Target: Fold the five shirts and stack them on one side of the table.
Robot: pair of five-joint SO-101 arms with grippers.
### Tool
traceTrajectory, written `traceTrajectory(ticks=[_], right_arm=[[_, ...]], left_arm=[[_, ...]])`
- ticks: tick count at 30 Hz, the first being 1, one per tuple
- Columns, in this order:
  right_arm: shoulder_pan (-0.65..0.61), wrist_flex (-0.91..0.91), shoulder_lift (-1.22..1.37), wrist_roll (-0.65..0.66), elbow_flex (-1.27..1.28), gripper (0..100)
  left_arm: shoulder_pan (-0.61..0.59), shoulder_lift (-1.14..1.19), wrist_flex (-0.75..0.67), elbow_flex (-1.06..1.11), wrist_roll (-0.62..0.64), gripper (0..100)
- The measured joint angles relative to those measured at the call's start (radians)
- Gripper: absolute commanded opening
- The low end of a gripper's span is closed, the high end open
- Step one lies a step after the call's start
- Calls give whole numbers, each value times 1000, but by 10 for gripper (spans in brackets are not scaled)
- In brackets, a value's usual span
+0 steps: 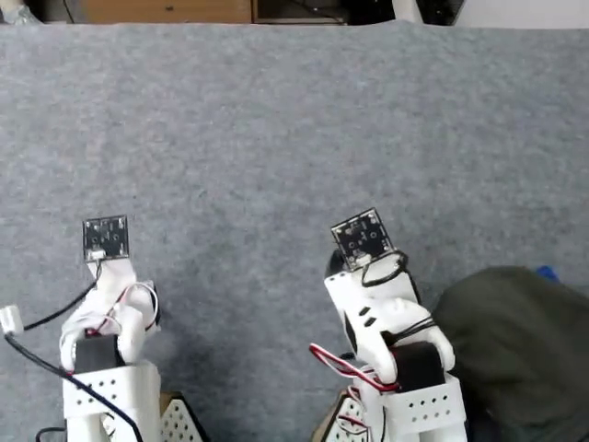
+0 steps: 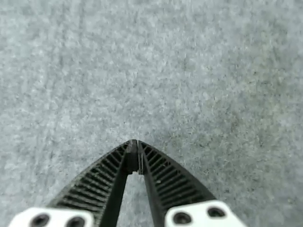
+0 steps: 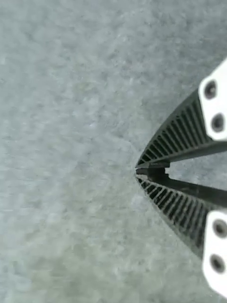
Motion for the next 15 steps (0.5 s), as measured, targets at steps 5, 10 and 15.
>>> traceTrajectory(ticks=[5, 10, 15], right_arm=[[69, 41, 0, 0, 26, 6], [158, 48, 0, 0, 112, 6], [249, 48, 0, 0, 141, 6]], left_arm=[[-46, -181, 12, 49, -3, 20], [-107, -183, 31, 49, -3, 20], [-121, -181, 66, 49, -3, 20]])
